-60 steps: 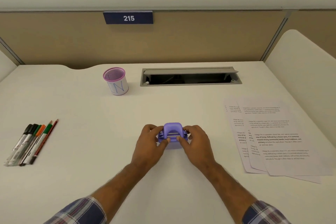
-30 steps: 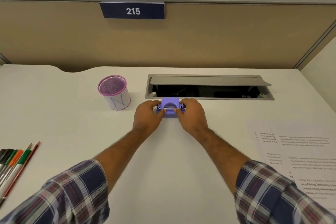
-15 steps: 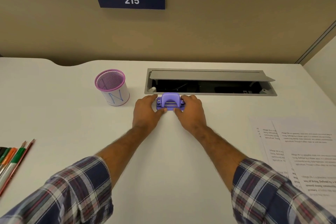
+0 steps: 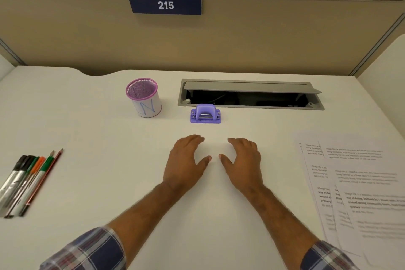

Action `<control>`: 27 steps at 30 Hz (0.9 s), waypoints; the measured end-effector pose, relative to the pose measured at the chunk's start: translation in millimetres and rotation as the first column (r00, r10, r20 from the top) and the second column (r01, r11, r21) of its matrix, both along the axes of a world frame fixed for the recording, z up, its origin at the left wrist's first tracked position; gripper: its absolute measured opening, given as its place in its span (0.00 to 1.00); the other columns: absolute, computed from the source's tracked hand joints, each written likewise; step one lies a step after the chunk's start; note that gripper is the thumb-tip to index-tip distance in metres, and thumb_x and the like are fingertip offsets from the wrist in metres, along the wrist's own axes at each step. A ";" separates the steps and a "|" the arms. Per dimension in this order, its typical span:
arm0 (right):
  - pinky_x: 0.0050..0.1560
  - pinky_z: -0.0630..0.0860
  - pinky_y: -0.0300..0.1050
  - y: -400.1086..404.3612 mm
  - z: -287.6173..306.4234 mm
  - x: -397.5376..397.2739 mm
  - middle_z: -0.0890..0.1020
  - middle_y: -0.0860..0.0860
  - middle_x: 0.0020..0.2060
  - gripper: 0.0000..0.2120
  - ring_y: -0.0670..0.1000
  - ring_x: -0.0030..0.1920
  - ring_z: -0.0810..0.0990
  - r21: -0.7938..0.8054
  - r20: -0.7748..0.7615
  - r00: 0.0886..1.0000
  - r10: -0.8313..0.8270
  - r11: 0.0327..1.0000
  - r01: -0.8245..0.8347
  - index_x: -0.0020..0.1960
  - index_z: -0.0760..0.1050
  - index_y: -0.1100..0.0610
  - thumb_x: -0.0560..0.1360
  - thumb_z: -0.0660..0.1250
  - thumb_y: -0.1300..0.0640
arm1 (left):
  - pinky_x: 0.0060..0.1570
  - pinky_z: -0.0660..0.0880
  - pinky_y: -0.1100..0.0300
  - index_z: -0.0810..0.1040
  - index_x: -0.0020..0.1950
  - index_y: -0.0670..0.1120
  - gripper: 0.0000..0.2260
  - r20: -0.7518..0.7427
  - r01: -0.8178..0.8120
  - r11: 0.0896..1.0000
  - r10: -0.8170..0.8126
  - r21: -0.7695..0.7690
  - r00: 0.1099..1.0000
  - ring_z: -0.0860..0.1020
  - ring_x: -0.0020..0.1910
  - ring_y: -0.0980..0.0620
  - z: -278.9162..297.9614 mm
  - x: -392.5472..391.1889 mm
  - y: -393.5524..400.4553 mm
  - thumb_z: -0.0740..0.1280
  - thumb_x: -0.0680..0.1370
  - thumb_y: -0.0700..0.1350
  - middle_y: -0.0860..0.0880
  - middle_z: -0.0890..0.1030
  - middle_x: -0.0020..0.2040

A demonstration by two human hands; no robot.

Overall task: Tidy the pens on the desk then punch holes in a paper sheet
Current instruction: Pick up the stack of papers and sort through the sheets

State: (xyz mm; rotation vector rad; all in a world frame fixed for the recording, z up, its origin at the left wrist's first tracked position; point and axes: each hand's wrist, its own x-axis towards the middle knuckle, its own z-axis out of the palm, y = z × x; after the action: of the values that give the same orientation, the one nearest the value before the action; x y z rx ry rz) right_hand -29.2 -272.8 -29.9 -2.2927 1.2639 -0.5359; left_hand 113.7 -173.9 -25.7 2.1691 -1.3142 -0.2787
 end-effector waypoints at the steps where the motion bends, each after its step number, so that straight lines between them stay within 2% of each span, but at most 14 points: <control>1: 0.62 0.66 0.49 6.6 0.1 -11.3 0.76 0.51 0.62 0.22 0.53 0.65 0.70 -0.008 0.009 1.000 -0.007 1.000 0.007 0.66 0.73 0.54 0.74 0.69 0.50 | 0.68 0.61 0.63 0.75 0.69 0.49 0.24 -0.009 0.004 1.000 -0.004 0.005 1.000 0.70 0.70 0.52 -1.1 -7.9 8.8 0.72 0.75 0.54 0.51 0.75 0.70; 6: 0.61 0.68 0.51 35.6 3.7 -68.9 0.78 0.51 0.59 0.20 0.54 0.63 0.71 -0.024 0.004 0.996 -0.094 0.995 0.094 0.63 0.75 0.55 0.73 0.71 0.53 | 0.69 0.60 0.63 0.74 0.69 0.51 0.23 -0.025 0.040 0.998 -0.039 0.058 0.999 0.69 0.71 0.54 -6.3 -45.1 47.8 0.69 0.76 0.56 0.54 0.74 0.71; 14: 0.62 0.71 0.52 64.6 8.3 -134.2 0.79 0.54 0.57 0.18 0.56 0.62 0.74 -0.053 -0.015 0.991 -0.134 0.990 0.133 0.61 0.77 0.59 0.73 0.71 0.56 | 0.73 0.56 0.63 0.69 0.74 0.53 0.27 0.005 0.106 0.988 -0.107 0.110 0.994 0.63 0.75 0.57 0.1 -95.9 88.4 0.64 0.77 0.61 0.57 0.68 0.75; 19: 0.61 0.75 0.56 62.5 6.1 -172.7 0.81 0.60 0.54 0.17 0.60 0.59 0.77 -0.128 0.027 0.957 -0.289 0.948 0.290 0.57 0.78 0.65 0.71 0.73 0.61 | 0.70 0.58 0.65 0.72 0.71 0.53 0.24 -0.058 0.062 0.993 -0.056 0.096 0.997 0.65 0.73 0.56 2.4 -105.7 103.8 0.67 0.77 0.59 0.57 0.70 0.73; 23: 0.64 0.71 0.61 57.3 0.9 -196.5 0.78 0.64 0.59 0.22 0.64 0.64 0.73 -0.150 -0.094 0.888 -0.450 0.888 0.435 0.61 0.75 0.67 0.71 0.73 0.58 | 0.67 0.58 0.67 0.74 0.69 0.54 0.22 -0.093 0.071 0.994 -0.064 0.078 0.994 0.67 0.71 0.57 3.7 -107.6 107.1 0.68 0.76 0.57 0.58 0.72 0.70; 27: 0.69 0.66 0.59 64.6 -2.9 -203.5 0.73 0.64 0.66 0.25 0.63 0.69 0.68 -0.089 -0.217 0.845 -0.489 0.872 0.482 0.66 0.72 0.65 0.75 0.68 0.51 | 0.66 0.60 0.67 0.75 0.68 0.53 0.20 -0.119 0.128 0.987 -0.117 0.095 0.986 0.67 0.70 0.57 5.0 -106.7 106.6 0.68 0.77 0.56 0.58 0.73 0.69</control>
State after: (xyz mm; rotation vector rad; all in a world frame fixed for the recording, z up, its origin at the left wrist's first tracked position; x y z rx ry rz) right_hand -232.7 -208.2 -32.8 -2.0942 1.9928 -0.4578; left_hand 7.0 -67.3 -20.7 2.1245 -1.3979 -0.5209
